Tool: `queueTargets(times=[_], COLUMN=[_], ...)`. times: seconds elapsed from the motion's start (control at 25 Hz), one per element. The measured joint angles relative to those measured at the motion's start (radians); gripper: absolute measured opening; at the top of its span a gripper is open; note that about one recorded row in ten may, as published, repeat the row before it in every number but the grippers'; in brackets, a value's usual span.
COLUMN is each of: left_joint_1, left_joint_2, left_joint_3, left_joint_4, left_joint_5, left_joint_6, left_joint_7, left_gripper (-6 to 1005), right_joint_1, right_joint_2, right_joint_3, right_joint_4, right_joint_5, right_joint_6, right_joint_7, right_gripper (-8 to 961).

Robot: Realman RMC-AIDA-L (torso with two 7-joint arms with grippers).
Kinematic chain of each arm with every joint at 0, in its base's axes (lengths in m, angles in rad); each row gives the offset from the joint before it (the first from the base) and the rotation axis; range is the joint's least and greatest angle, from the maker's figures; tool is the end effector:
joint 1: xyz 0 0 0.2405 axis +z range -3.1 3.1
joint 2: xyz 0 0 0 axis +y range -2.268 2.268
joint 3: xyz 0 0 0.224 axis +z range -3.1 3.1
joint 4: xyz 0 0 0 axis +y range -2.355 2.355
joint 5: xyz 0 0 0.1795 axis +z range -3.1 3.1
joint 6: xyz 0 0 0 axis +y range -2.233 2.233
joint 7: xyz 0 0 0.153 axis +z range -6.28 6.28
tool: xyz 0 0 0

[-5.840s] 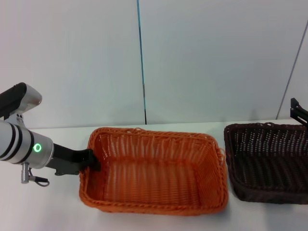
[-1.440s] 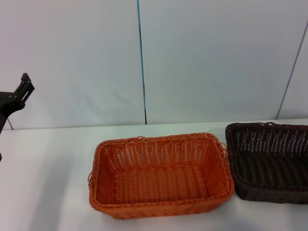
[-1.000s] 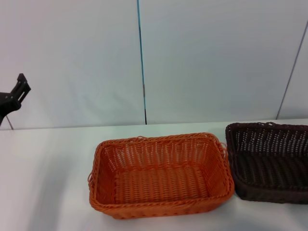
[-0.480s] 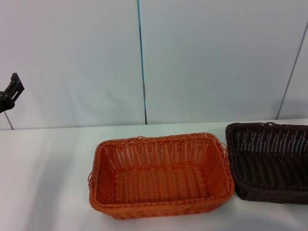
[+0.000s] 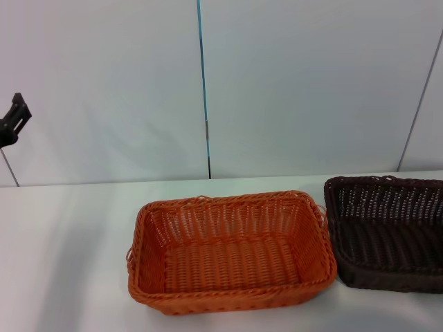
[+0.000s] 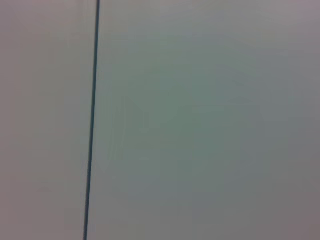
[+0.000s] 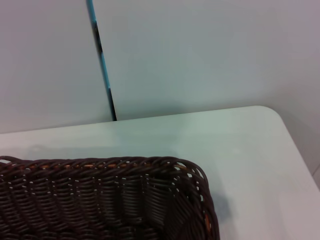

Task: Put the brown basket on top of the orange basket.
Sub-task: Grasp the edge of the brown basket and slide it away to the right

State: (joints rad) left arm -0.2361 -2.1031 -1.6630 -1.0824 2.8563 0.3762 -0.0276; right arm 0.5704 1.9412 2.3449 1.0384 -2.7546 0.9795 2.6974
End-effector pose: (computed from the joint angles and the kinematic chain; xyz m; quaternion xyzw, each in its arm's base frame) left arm -0.2243 0.3694 0.1125 -0.6155 -0.2635 -0.3109 0.6746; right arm 0.3030 0.3773 0.1519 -0.5399 -0.6743 -0.5038 0.0032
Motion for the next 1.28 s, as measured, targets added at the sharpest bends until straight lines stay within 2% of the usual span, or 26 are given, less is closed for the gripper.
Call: queueTargets(times=[0.32,0.48,0.92,1.28], left_joint_1=[-0.039,-0.052,-0.047,-0.052], left_joint_2=[-0.022,-0.034,-0.035,-0.036], left_joint_3=[-0.03,-0.059,-0.07,-0.089], left_joint_4=[-0.017,-0.026,-0.045,-0.057], left_joint_5=[0.0,0.0,0.0,0.0], left_joint_6=[-0.074,-0.115,-0.122,-0.147], left_joint_7=[0.086,0.105,0.106,0.129], left_gripper=[906,906,906,906], right_joint_1=[0.065,0.077,0.146,0.178], right_joint_2=[-0.043,-0.048,-0.061,-0.062], right_joint_3=[-0.001,-0.002,-0.014,-0.029], right_joint_4=[-0.189,-0.23,-0.435,-0.527], right_joint_5=[-0.004,-0.004,-0.006,-0.004], right_joint_6=[-0.108,-0.141,-0.301,-0.387], right_joint_7=[-0.011,-0.015,-0.039,-0.04], right_gripper=[943,943,945,943])
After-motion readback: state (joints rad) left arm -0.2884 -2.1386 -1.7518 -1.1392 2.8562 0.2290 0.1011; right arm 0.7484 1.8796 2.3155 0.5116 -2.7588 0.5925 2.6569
